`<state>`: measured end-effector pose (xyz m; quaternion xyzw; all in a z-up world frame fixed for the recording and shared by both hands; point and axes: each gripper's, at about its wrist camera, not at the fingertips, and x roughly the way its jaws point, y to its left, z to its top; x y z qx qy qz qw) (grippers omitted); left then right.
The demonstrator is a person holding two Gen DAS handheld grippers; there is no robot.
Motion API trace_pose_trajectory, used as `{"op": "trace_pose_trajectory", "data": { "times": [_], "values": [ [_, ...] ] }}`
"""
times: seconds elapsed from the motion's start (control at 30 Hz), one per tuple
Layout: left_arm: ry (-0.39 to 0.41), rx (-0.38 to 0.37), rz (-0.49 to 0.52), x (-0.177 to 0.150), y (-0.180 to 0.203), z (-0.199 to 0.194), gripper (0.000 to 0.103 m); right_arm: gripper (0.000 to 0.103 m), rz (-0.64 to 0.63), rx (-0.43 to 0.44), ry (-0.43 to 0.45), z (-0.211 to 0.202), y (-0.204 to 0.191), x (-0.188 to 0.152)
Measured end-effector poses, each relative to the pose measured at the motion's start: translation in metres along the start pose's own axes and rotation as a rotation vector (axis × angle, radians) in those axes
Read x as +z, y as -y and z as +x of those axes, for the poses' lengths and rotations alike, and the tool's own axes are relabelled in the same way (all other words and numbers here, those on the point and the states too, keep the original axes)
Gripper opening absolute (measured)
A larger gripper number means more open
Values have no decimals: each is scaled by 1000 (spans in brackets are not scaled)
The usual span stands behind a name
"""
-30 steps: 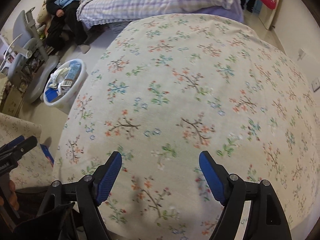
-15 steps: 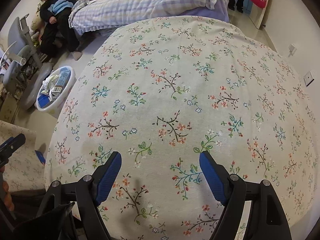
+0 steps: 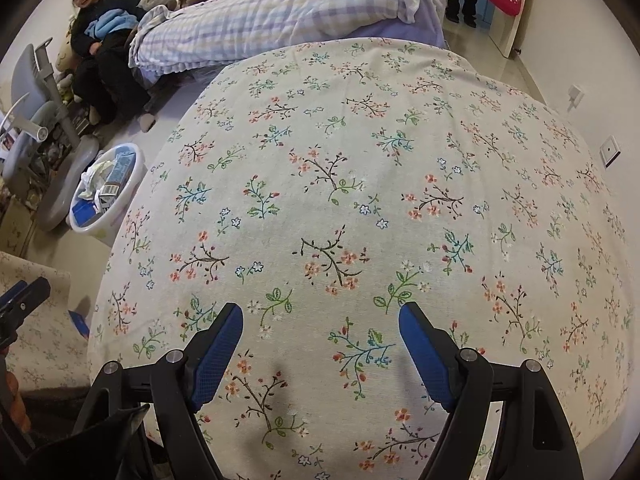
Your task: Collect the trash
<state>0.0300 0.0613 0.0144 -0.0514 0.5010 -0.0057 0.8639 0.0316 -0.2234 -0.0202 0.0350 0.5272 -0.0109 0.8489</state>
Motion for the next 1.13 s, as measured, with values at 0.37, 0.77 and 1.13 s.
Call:
{"op": "trace_pose_trajectory", "data": {
  "times": [0.37,0.77,1.13],
  "values": [
    [14,0,13,0,7,-3,101,82,20,-4,16,-4,6,-1],
    [20,-3,29,0,13,-3,101,82,22,-9,19,-5,8,-2],
    [-13,-11,49,0,18,2,101,82,48,-25,37,-5,18,-1]
  ]
}}
